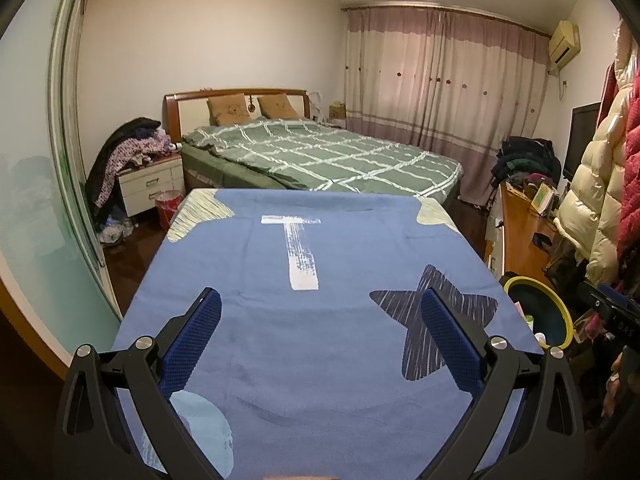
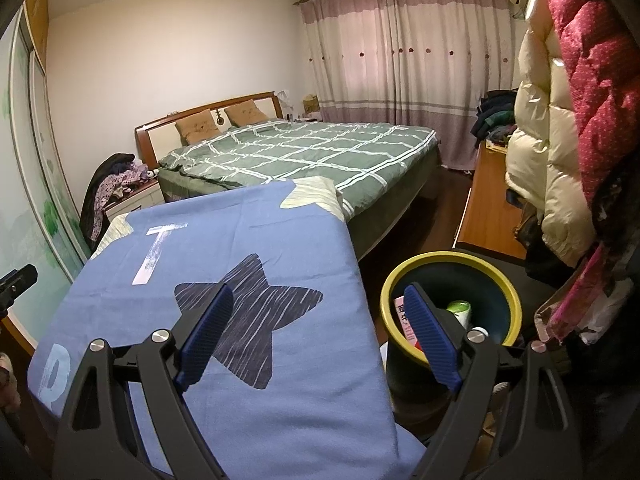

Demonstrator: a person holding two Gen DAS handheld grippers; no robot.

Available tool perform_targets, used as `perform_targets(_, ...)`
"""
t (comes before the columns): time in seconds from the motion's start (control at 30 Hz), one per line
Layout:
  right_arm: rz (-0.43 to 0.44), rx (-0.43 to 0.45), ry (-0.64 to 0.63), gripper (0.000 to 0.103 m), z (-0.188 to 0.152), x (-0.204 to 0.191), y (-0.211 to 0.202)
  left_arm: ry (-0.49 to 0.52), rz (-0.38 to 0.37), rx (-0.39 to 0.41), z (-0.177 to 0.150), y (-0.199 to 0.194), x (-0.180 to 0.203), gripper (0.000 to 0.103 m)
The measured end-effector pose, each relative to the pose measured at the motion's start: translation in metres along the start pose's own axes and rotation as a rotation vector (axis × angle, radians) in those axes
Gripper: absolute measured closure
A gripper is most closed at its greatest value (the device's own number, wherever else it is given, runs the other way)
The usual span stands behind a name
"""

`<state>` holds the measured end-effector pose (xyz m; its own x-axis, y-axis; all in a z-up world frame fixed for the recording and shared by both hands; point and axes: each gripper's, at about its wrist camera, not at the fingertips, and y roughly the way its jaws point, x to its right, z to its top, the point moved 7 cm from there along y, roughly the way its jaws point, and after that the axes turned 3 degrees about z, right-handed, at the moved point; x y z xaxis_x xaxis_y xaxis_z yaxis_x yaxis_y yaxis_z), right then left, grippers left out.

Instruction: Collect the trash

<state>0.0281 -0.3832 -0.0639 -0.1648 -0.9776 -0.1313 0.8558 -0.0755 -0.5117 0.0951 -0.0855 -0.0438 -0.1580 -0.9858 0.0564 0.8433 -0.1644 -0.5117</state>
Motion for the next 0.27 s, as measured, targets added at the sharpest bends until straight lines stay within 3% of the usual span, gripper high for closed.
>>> perform_targets(0.13, 0.044, -0.033, -0.003, 0.017, 0.010, -0.009, 0.026, -0.016, 0.019, -0.049, 0.006, 0.033, -0.013, 0.005)
perform_targets(0.27, 0.085, -0.091, 0.026, 0.012, 0.021, -0.021, 0.079, -0.012, 0.081, -0.125, 0.010, 0.088, -0.032, 0.005)
